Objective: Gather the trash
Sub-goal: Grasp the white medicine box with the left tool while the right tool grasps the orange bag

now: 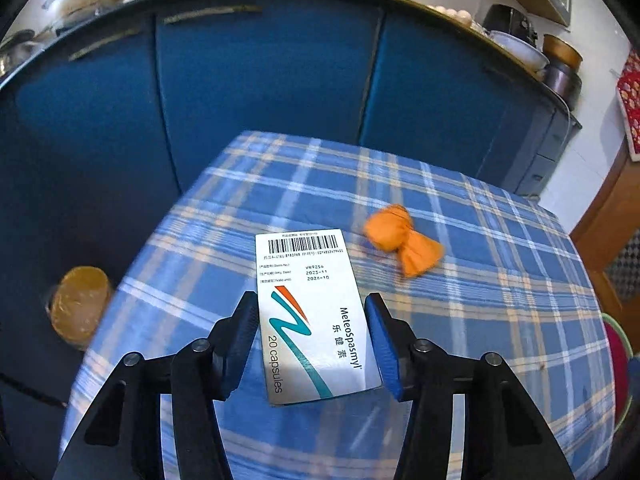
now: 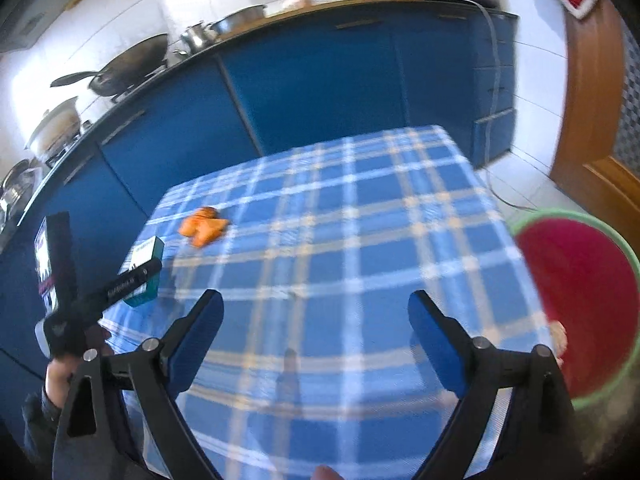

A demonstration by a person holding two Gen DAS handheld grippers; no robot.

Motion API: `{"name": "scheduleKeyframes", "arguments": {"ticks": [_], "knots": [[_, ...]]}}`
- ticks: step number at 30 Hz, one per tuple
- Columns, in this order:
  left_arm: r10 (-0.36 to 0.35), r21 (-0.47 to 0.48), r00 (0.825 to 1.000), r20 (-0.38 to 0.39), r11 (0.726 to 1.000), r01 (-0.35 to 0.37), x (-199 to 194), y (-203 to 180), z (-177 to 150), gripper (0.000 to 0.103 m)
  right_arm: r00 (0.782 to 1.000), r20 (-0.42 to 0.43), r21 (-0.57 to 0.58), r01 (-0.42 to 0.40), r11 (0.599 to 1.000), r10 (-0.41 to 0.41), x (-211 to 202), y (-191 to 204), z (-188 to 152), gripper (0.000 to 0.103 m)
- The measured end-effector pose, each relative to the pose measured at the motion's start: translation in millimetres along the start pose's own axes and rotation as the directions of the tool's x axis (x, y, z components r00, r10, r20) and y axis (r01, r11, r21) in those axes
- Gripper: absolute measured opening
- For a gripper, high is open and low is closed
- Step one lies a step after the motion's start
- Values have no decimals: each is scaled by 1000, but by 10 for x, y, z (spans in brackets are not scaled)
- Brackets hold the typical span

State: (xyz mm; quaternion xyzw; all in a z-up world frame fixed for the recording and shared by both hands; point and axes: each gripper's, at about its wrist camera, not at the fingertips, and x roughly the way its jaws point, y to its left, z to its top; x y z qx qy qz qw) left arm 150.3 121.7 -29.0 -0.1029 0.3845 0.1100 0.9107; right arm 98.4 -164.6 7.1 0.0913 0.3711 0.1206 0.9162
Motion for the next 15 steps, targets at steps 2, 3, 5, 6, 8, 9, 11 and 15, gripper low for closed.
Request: {"name": "scheduleKeyframes", "arguments": {"ticks": [2, 3, 5, 6, 8, 9, 11, 15], "knots": [[32, -1, 999, 30, 999, -32, -28, 94, 17, 56, 1000, -3, -26, -13, 1000, 13, 95, 155, 54, 96], [49, 3, 998, 47, 999, -49, -43, 121, 21, 56, 1000, -5, -40, -18, 999, 18, 149, 227, 81, 99], [80, 14, 994, 79, 997, -81, -46, 170, 40, 55, 1000, -12, -77, -23, 997, 22, 295, 402, 136, 102], [84, 12, 993, 85, 996, -85, -40, 201, 47, 55, 1000, -15, -98, -25, 995, 24, 383, 494, 159, 102], [80, -2, 993, 86, 997, -81, -4, 273, 55, 55, 999, -25, -131, -24, 991, 21, 546, 639, 188, 102], [82, -6, 993, 85, 997, -81, 14, 297, 56, 55, 999, -29, -145, -25, 989, 21, 630, 707, 199, 102], [88, -19, 993, 84, 996, -87, 46, 353, 55, 55, 999, -43, -175, -25, 984, 17, 822, 840, 230, 102], [83, -38, 992, 94, 996, -80, 44, 411, 53, 55, 996, -85, -204, -53, 978, 36, 1176, 1040, 317, 102]]}}
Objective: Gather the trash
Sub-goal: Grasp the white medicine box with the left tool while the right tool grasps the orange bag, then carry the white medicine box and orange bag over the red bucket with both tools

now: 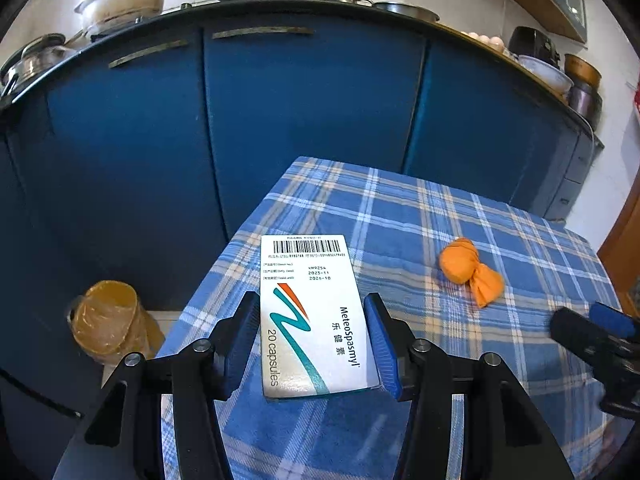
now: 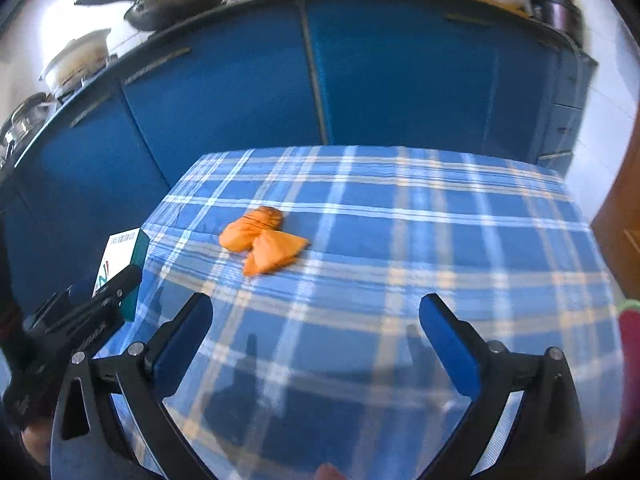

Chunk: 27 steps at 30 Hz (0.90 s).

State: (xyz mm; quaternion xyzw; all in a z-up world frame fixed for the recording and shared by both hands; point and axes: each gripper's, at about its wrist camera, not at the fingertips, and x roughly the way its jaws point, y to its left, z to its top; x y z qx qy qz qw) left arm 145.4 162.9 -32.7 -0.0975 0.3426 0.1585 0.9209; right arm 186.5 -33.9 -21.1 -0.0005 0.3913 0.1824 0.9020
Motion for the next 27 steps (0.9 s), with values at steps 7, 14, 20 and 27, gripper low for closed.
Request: {"name": "scheduleKeyframes", "arguments": {"ticks": [7, 14, 20, 27], "knots": [[-27, -51, 999, -24, 998, 25, 74, 96, -12, 55, 1000, -24, -39, -11, 999, 10, 422, 279, 220, 102], [-28, -102, 999, -33, 994, 25, 107, 208, -17, 55, 998, -64, -36, 14, 999, -16, 777, 479, 300, 93], [-37, -103, 999, -33, 994, 33, 107, 208, -22, 54, 996, -71, -23, 50, 998, -51, 884, 480, 318, 56], [-49, -105, 998, -34, 994, 45, 107, 213, -24, 54, 997, -66, 7, 46, 999, -46, 784, 357, 275, 36]]}}
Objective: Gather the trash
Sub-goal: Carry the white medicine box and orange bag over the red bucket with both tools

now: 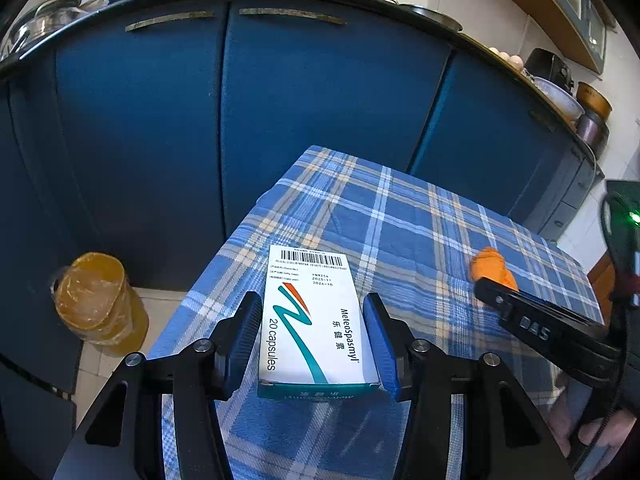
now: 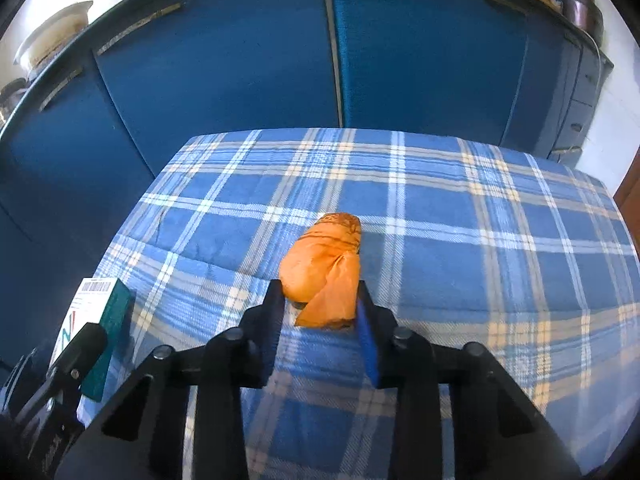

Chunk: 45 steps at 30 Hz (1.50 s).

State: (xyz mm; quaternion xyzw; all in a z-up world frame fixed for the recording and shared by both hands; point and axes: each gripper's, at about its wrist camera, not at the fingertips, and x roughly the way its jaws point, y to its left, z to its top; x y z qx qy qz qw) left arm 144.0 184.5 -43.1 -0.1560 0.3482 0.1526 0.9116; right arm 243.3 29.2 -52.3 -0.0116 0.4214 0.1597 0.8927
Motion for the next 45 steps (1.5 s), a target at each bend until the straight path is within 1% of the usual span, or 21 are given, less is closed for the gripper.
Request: {"name": "scheduleKeyframes", "arguments": {"ticks": [7, 16, 20, 22, 27, 34, 43, 45], "knots": [[-7, -2, 1000, -1, 1000, 7, -1, -8, -3, 54, 1000, 28, 16, -5, 1000, 5, -292, -185, -163, 33], [-25, -9, 1000, -11, 1000, 25, 6, -19, -12, 53, 996, 87, 62, -10, 998, 4, -927, -507, -507, 33], [-22, 18, 1000, -4, 1000, 22, -33, -96, -35, 53, 994, 106, 97, -18, 995, 8, -1189, -660, -676, 33], [-36, 30, 999, -4, 999, 36, -83, -155, -45, 53, 994, 110, 107, -16, 994, 4, -1297, -721, -758, 33], [-87, 71, 996, 6, 994, 87, -287, -350, -90, 53, 992, 129, 143, -4, 990, -15, -1567, -931, -946, 33], [-189, 115, 982, -22, 975, 190, -542, -703, -201, 53, 987, 150, 219, 23, 976, -57, -1902, -1312, -1190, 33], [-293, 186, 954, -62, 936, 300, -821, -1250, -343, 53, 980, 163, 311, 60, 948, -116, -2222, -1795, -1462, 33], [-321, 205, 944, -75, 921, 330, -877, -1398, -374, 53, 976, 168, 332, 74, 940, -137, -2297, -1912, -1512, 33]]}}
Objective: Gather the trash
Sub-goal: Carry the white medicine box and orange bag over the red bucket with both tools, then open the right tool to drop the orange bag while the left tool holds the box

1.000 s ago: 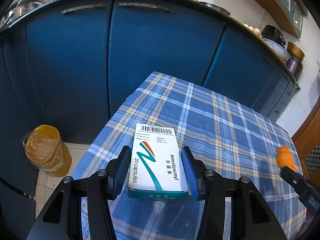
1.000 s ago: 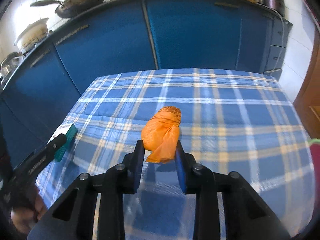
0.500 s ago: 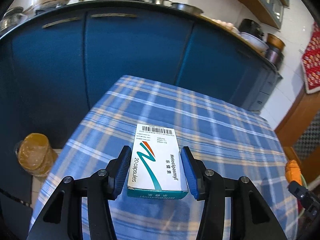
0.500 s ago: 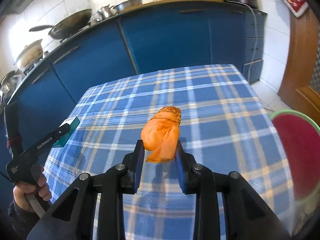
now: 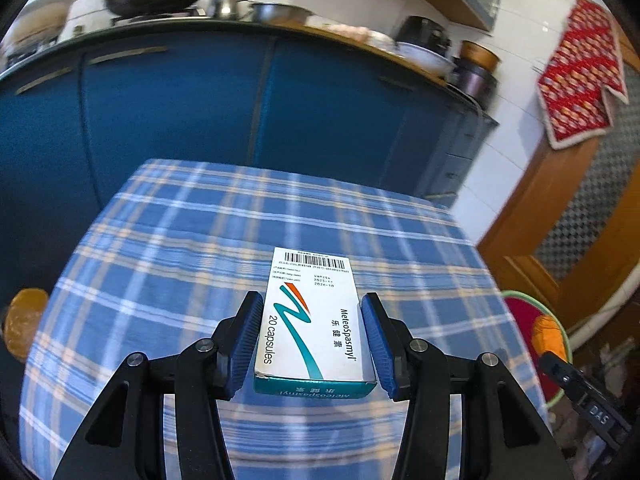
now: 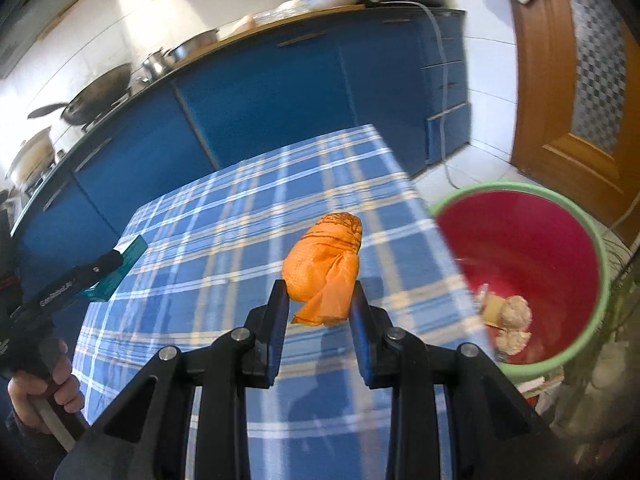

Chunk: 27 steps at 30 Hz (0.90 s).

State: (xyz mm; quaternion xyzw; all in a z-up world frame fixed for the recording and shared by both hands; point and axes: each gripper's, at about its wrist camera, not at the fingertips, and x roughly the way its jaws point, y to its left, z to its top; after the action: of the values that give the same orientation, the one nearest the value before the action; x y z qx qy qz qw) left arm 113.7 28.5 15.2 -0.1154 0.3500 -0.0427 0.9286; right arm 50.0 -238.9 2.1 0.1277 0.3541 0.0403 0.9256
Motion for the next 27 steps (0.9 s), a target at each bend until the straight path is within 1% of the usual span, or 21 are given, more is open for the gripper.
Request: {"name": "scheduleKeyframes", "arguments": {"ticks": [4, 7, 11, 15, 23, 27], "knots": [[-53, 48, 999, -12, 997, 54, -12, -328, -12, 53, 999, 22, 39, 32, 999, -33, -125, -260, 14, 33], [-92, 88, 995, -25, 992, 93, 7, -578, -29, 53, 997, 31, 68, 73, 995, -75, -203, -472, 26, 33], [-146, 125, 987, -64, 980, 153, 82, -912, -66, 53, 993, 30, 116, 108, 987, -112, -270, -790, 34, 33], [-174, 169, 981, -87, 968, 187, 156, -1218, -122, 53, 989, 23, 156, 139, 978, -145, -273, -1047, 27, 33], [-218, 232, 968, -126, 942, 242, 277, -1629, -190, 53, 983, -16, 220, 182, 958, -183, -154, -1470, -1, 34], [-225, 259, 965, -139, 932, 254, 322, -1778, -220, 53, 983, -36, 251, 185, 950, -182, -71, -1606, -25, 42]]}}
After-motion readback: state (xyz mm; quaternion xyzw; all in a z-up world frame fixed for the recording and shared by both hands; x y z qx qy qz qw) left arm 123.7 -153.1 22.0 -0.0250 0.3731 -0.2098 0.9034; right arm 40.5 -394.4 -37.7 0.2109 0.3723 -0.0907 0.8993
